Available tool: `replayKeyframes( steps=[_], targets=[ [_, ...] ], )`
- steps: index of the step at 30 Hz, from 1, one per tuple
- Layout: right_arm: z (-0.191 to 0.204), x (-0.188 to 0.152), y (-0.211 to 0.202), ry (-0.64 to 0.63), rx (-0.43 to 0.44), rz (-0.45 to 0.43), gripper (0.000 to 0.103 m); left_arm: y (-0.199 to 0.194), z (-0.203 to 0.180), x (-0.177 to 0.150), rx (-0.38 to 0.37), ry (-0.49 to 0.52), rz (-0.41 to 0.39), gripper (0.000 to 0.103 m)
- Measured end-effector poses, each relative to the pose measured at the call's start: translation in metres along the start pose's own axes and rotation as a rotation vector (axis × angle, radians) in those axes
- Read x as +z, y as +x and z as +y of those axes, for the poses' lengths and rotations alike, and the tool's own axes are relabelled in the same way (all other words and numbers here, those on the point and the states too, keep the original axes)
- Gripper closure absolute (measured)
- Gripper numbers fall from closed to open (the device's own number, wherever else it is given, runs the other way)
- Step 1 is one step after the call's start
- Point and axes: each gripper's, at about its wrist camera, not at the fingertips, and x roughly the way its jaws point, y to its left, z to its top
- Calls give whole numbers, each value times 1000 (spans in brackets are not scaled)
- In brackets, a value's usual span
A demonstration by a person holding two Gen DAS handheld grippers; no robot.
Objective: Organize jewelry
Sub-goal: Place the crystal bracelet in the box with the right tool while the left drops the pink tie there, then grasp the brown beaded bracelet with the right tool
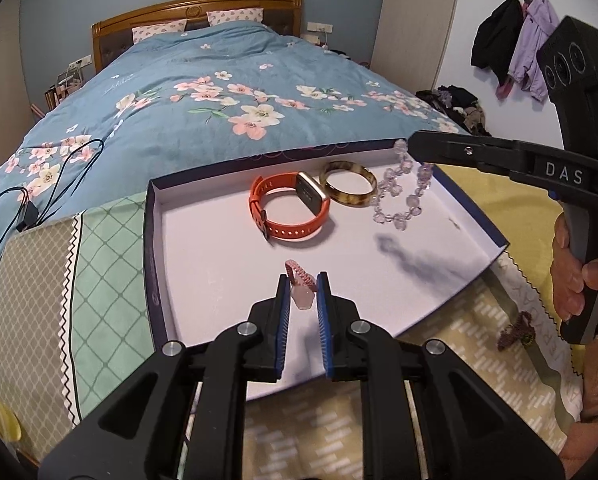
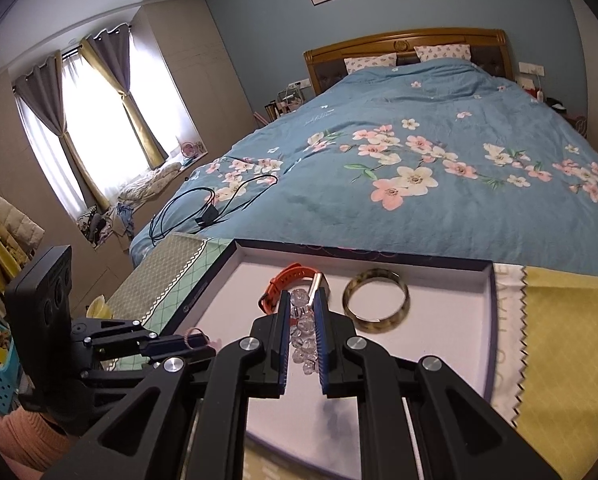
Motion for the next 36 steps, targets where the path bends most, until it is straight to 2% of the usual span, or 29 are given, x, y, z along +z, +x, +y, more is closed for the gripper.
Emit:
replayKeyframes(
  steps=[4,8,17,20,22,24,27,32,36],
  targets=[
    [-4,2,16,21,-1,24,93,12,2,7,9,9,22,89],
    [-21,-5,30,63,-39,69,93,25,1,8,23,28,52,89],
    [-36,-10,34,79,-111,99,93,50,-7,16,40,63,105,89],
    [-39,-10,32,80,-143,95,89,54,-8,19,57,71,110,86],
    [-40,-10,28,80,-150,88,86,52,-10,22,45,77,94,75],
    [-41,-11,23,85,-151,76,77,46,-11,23,46,77,66,70],
    [-39,-12,8,75,-150,51,71,33,-8,25,28,53,18,63],
    [-29,-21,-25,20,-119,17,57,5,5,19,6,-10,-41,58],
    [-24,-37,-51,-19,-112,18,52,-10,18,9,4,-45,-50,57]
  ],
)
